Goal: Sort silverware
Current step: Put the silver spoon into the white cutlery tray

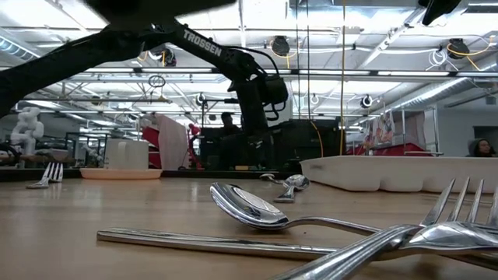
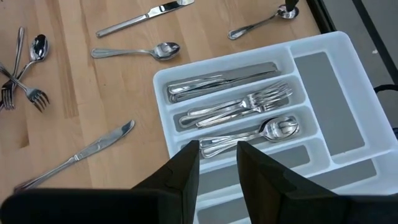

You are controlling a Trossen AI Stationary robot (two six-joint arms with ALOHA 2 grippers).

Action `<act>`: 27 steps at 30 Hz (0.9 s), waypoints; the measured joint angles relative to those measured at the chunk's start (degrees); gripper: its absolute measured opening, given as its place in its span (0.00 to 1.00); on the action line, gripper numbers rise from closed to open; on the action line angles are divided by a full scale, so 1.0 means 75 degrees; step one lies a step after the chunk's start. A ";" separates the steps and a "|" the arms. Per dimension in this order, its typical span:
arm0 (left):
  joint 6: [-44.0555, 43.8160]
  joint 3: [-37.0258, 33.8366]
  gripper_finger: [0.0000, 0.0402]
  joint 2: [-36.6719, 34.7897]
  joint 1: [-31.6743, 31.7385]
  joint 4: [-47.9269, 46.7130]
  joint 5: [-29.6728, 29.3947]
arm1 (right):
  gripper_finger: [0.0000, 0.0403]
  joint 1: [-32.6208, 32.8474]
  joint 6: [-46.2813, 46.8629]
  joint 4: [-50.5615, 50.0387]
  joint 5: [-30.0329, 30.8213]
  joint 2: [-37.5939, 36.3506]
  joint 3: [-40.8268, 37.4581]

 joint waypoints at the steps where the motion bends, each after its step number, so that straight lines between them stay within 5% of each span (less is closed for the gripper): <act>1: 0.0112 0.0000 0.58 0.0000 0.0080 -0.0009 0.0117 | 0.25 0.0000 -0.0019 0.0000 0.0003 0.0000 0.0000; 9: 0.0561 0.0000 0.58 0.0000 0.0326 0.0294 0.0495 | 0.25 0.0000 -0.0140 0.0006 0.0009 0.0000 0.0000; 20: 0.5852 0.0352 0.58 -0.0055 -0.0218 0.0450 0.1773 | 0.25 0.0000 -0.0269 0.0015 0.0009 0.0000 0.0000; 27: 0.5795 0.0393 0.55 -0.0058 -0.0485 0.0790 0.1268 | 0.25 -0.0002 0.0053 0.0021 -0.0021 0.0000 0.0000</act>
